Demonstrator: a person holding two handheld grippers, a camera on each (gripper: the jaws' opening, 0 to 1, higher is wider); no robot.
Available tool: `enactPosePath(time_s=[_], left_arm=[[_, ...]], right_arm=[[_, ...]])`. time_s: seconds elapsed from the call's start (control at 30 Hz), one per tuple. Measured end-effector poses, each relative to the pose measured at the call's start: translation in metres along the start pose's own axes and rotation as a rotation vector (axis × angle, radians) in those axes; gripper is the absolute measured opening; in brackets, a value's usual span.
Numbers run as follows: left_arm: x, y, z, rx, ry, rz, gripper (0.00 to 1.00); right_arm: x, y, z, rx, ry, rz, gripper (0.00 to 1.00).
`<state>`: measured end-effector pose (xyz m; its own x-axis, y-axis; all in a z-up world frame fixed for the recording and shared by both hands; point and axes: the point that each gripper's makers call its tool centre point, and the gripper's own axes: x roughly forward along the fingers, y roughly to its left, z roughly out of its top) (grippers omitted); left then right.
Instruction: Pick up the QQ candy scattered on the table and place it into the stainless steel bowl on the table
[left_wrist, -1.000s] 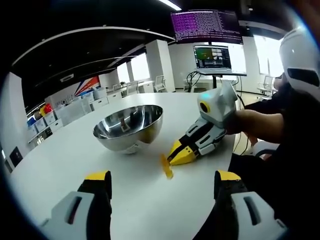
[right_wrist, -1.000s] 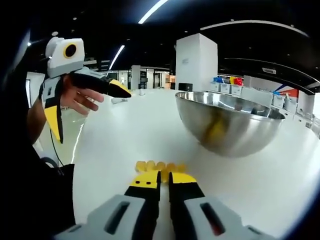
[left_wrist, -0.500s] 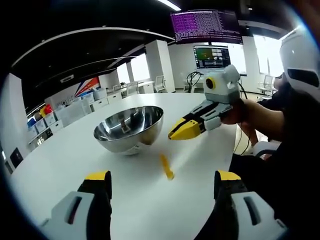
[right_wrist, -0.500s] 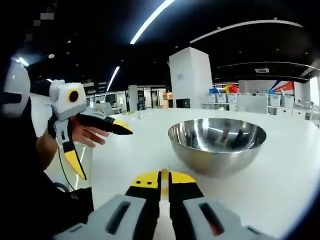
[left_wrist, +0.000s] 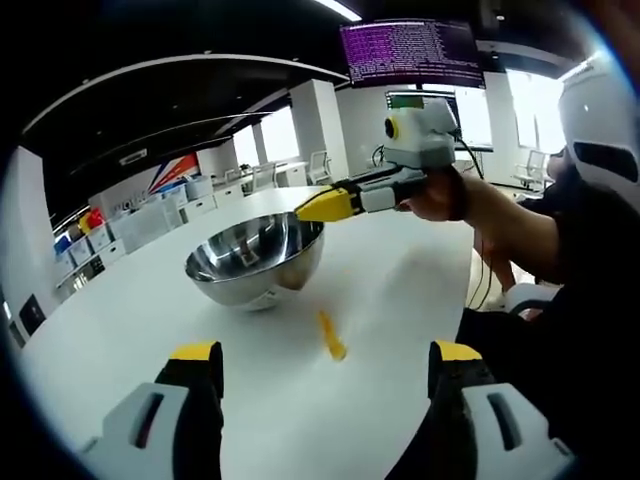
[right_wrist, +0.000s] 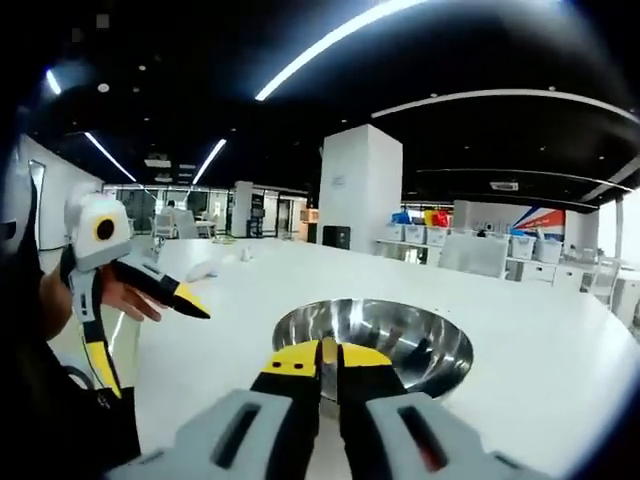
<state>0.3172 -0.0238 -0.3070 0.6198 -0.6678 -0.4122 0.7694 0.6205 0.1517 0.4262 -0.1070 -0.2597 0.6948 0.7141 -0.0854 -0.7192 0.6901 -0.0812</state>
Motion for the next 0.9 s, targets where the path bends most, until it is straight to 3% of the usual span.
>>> enactPosePath(time_s=[0.2, 0.43, 0.9], left_arm=[[0.003, 0.004, 0.003, -0.001, -0.01, 0.001, 0.84], [0.005, 0.006, 0.001, 0.001, -0.004, -0.003, 0.84], [0.005, 0.006, -0.002, -0.002, 0.005, 0.0, 0.84]], right_arm=[[0.01, -0.006, 0.002, 0.027, -0.015, -0.012, 0.05], [0.017, -0.019, -0.006, 0.02, 0.012, -0.045, 0.05], [0.021, -0.021, -0.01, -0.013, 0.031, -0.056, 0.05]])
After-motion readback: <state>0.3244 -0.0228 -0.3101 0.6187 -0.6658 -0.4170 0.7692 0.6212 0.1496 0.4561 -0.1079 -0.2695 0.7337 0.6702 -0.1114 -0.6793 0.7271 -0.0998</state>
